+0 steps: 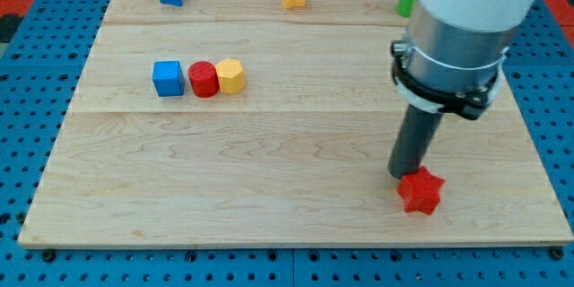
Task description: Move the yellow hexagon to the bottom center
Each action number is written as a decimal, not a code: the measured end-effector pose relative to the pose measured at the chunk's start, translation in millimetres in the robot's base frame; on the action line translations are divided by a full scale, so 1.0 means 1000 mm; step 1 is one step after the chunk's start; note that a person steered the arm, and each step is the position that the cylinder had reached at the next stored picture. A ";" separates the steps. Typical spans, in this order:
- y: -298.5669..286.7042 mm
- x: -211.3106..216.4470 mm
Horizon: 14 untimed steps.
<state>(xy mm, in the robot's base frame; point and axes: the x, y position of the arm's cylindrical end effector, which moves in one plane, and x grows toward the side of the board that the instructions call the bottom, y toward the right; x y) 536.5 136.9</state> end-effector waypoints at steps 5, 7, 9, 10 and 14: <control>-0.257 -0.200; -0.200 -0.171; -0.189 -0.086; -0.193 -0.066; -0.214 -0.039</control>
<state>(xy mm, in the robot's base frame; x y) 497.6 -76.8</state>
